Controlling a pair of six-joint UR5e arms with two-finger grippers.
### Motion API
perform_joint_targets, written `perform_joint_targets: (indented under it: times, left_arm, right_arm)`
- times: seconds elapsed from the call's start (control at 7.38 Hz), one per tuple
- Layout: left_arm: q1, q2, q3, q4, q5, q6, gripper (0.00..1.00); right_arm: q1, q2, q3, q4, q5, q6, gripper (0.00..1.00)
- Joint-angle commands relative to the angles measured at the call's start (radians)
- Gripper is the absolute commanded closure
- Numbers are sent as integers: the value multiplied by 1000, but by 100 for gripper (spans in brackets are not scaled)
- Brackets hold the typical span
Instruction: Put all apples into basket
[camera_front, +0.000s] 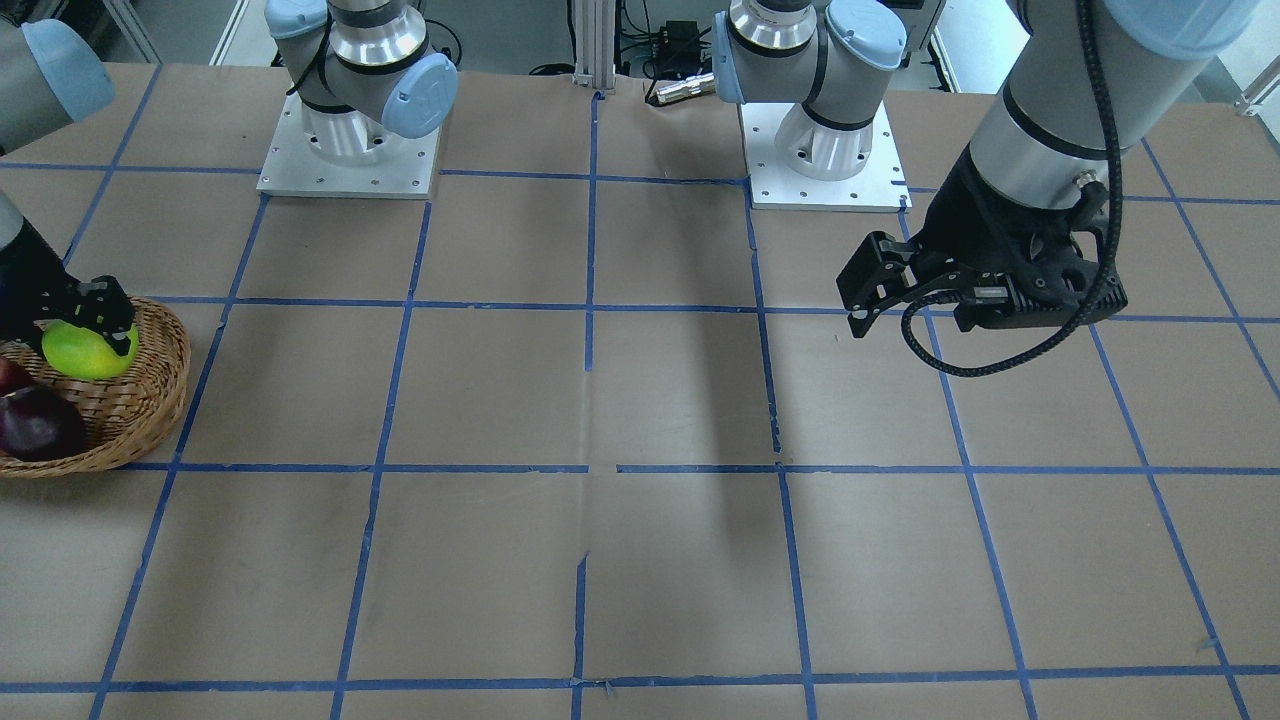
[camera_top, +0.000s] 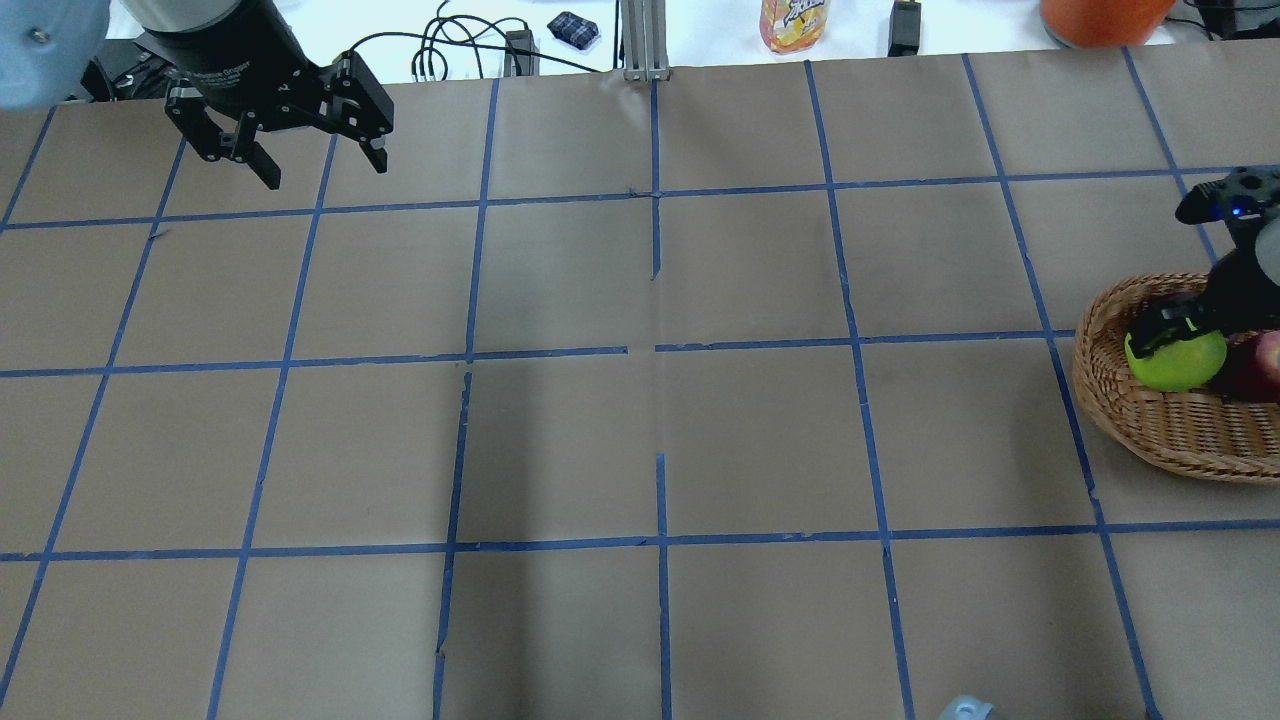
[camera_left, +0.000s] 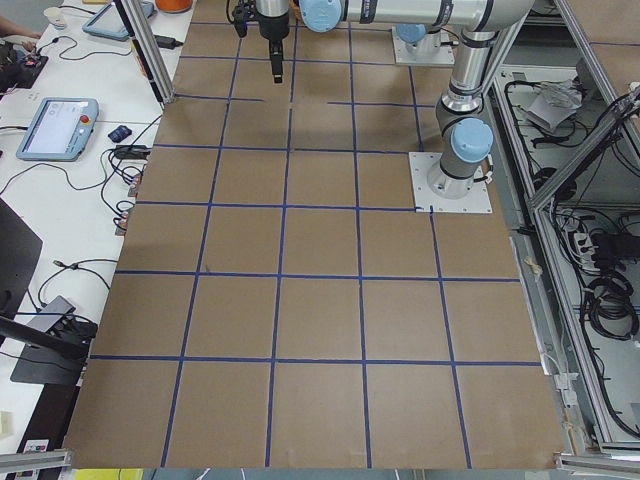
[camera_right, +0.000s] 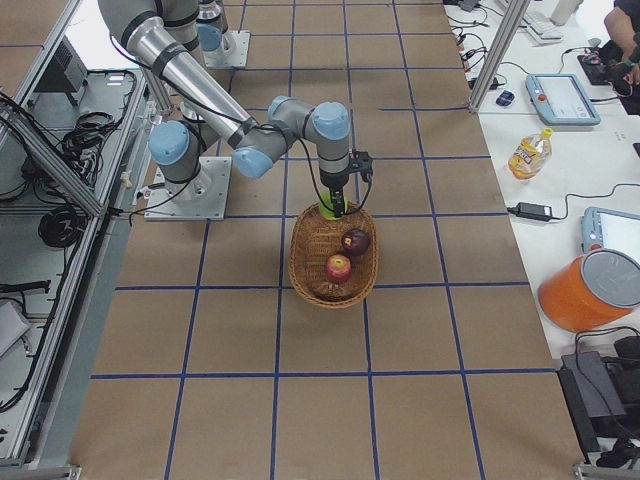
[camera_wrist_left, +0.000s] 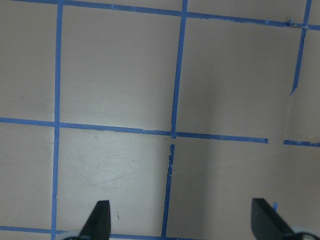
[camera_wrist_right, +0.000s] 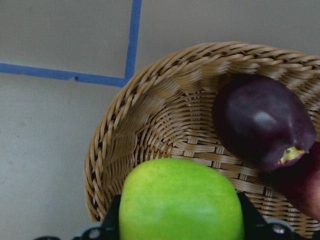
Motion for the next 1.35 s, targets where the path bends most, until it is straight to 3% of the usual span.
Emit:
perform_joint_targets:
  times: [0.0, 0.54, 0.81, 0.95, 1.22]
  left_arm:
    - [-4, 11, -27, -9, 5, 2, 0]
    - [-15, 100, -156, -9, 1, 3, 0]
    - [-9, 56, -106, 8, 10, 6, 0]
    - [-5, 44, -81, 8, 7, 8, 0]
    - [-7, 6, -14, 0, 10, 13, 0]
  right_arm:
    - [-21, -2, -52, 126, -10, -36, 0]
    - [48, -12, -478, 738, 2, -13, 0]
    - [231, -15, -626, 881, -13, 141, 0]
    - [348, -15, -663, 904, -16, 329, 0]
    - [546, -14, -669, 842, -16, 644, 0]
